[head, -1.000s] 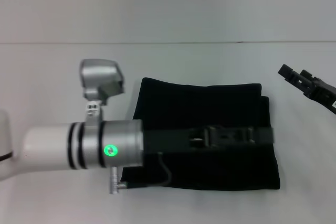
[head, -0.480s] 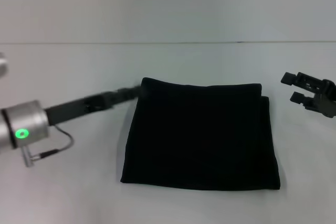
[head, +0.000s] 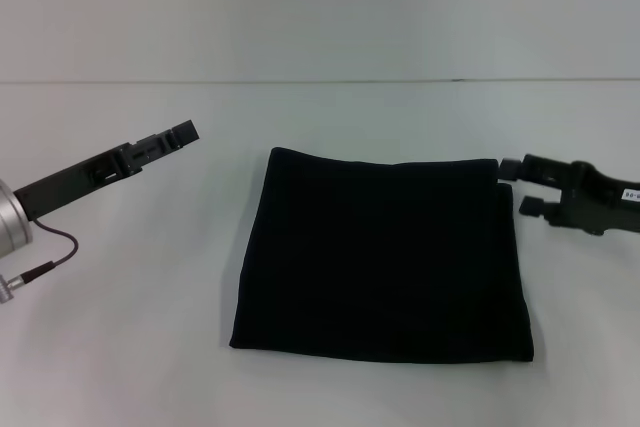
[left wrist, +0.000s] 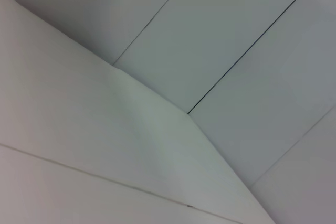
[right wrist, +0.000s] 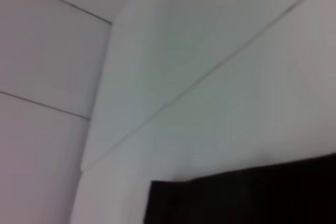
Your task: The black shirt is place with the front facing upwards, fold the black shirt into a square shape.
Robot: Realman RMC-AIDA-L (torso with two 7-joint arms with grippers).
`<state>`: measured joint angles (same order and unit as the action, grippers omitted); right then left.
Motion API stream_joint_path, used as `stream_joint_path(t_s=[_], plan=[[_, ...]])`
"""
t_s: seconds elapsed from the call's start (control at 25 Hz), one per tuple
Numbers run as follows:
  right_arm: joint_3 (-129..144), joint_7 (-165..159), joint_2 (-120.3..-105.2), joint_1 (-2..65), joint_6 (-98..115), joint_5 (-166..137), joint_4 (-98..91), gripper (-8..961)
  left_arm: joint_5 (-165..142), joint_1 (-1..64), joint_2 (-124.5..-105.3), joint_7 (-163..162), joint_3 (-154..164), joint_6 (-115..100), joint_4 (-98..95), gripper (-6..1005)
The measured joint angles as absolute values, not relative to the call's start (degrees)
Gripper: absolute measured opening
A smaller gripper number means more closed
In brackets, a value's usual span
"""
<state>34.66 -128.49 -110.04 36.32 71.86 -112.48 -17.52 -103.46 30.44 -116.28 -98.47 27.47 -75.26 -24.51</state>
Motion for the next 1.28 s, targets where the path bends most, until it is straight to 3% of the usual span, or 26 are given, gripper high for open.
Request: stream_joint_path(t_s=[0.12, 0.4, 0.6, 1.28], plan=[[37.6, -131.8, -109.61, 37.7, 69.7, -114.7, -17.5, 909, -103.3, 30.4, -116.2, -98.5, 27.4, -75.4, -24.6, 951], [38.2, -132.4, -110.86, 39.9, 68.6, -116.5, -17.6, 904, -103.2, 30.9, -116.29, -98.5, 27.5, -75.6, -24.6, 950], [39.0, -132.7, -110.74, 40.2, 67.7, -116.8, -17.8, 900, -103.2, 31.1, -116.35, -98.5, 27.5, -75.5, -24.5, 949], [39.4, -132.3, -111.39, 39.5, 67.4, -116.8, -19.8, 313, -103.2, 31.7, -116.62, -98.2, 27.5, -75.2, -24.4, 947]])
